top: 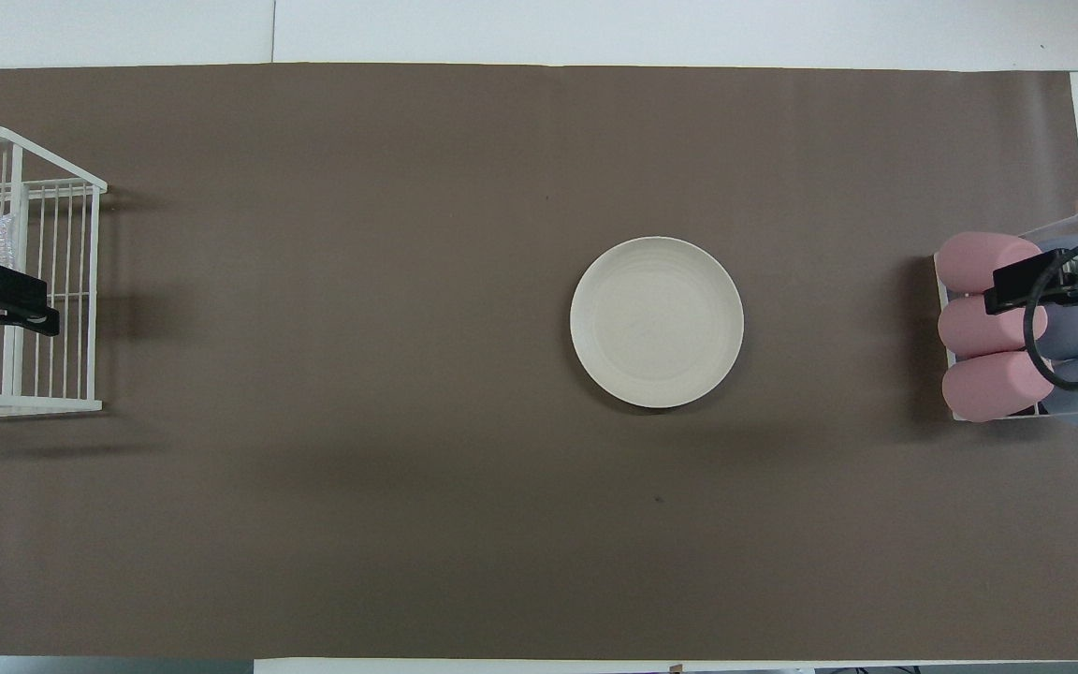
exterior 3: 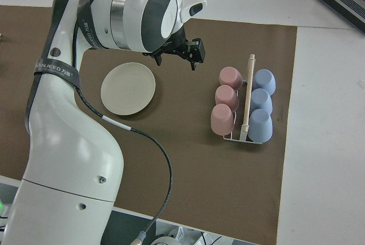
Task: Wipe plate with sponge
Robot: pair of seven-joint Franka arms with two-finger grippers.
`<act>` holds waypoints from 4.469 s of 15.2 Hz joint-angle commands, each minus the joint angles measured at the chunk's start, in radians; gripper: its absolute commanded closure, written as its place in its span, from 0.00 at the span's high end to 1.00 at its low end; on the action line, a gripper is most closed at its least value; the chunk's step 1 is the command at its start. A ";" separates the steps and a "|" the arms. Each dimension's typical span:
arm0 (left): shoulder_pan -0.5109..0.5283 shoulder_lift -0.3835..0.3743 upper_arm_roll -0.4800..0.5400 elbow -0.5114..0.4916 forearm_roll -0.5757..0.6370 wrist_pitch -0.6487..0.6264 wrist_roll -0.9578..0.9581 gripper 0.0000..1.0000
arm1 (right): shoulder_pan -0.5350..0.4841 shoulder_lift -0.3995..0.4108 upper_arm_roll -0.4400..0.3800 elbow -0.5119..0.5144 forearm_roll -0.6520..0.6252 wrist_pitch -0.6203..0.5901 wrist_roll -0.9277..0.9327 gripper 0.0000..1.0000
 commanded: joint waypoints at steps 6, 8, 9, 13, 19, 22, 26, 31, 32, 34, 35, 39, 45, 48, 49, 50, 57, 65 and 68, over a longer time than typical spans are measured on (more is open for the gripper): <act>0.026 0.003 -0.005 0.006 -0.013 0.041 -0.062 1.00 | -0.002 -0.011 0.004 -0.003 -0.011 -0.012 0.014 1.00; 0.031 -0.005 -0.005 -0.020 -0.014 0.064 -0.071 1.00 | -0.002 -0.011 0.004 -0.003 -0.011 -0.012 0.014 1.00; 0.031 -0.006 -0.007 -0.025 -0.013 0.072 -0.069 1.00 | -0.002 -0.011 0.004 -0.003 -0.011 -0.012 0.014 1.00; 0.005 0.030 -0.018 -0.048 0.157 0.113 -0.110 1.00 | -0.002 -0.011 0.004 -0.003 -0.011 -0.012 0.018 1.00; -0.057 0.270 -0.021 0.003 0.501 0.163 -0.186 1.00 | -0.002 -0.011 0.004 -0.003 -0.011 -0.012 0.018 1.00; -0.058 0.360 -0.018 0.008 0.653 0.195 -0.187 1.00 | -0.002 -0.011 0.004 -0.003 -0.011 -0.012 0.014 1.00; -0.086 0.509 -0.016 0.132 0.820 0.161 -0.184 1.00 | -0.002 -0.011 0.004 -0.003 -0.011 -0.012 0.014 1.00; -0.083 0.538 -0.016 0.130 0.908 0.180 -0.184 1.00 | -0.002 -0.011 0.004 -0.003 -0.011 -0.012 0.014 1.00; -0.083 0.538 -0.016 0.130 0.903 0.176 -0.184 1.00 | -0.002 -0.011 0.004 -0.003 -0.011 -0.012 0.014 1.00; -0.081 0.538 -0.018 0.132 0.899 0.178 -0.183 0.95 | -0.002 -0.011 0.004 -0.003 -0.011 -0.011 0.014 1.00; -0.081 0.538 -0.018 0.130 0.899 0.183 -0.183 0.86 | -0.002 -0.011 0.004 -0.003 -0.011 -0.011 0.014 1.00; -0.083 0.538 -0.016 0.126 0.900 0.183 -0.186 0.00 | -0.002 -0.011 0.004 -0.003 -0.011 -0.012 0.018 1.00; -0.089 0.535 -0.016 0.129 0.894 0.173 -0.187 0.00 | -0.002 -0.011 0.004 -0.003 -0.011 -0.011 0.018 1.00; -0.092 0.528 -0.018 0.139 0.836 0.132 -0.184 0.00 | -0.002 -0.011 0.004 -0.003 -0.011 -0.011 0.019 1.00; -0.089 0.508 -0.021 0.159 0.780 0.118 -0.181 0.00 | -0.002 -0.011 0.004 -0.003 -0.011 -0.011 0.019 1.00; -0.089 0.480 -0.021 0.170 0.718 0.101 -0.181 0.00 | -0.002 -0.011 0.004 -0.003 -0.011 -0.011 0.019 1.00; -0.057 0.246 0.017 0.224 -0.027 -0.058 -0.225 0.00 | -0.002 -0.011 0.004 -0.004 -0.011 -0.012 0.025 1.00; 0.080 -0.007 0.021 -0.188 -0.771 0.067 -0.195 0.00 | 0.005 -0.019 0.030 -0.006 0.005 -0.049 0.288 1.00; 0.061 -0.136 0.021 -0.444 -0.966 0.220 -0.036 0.00 | 0.007 -0.020 0.082 -0.001 0.026 -0.092 0.463 1.00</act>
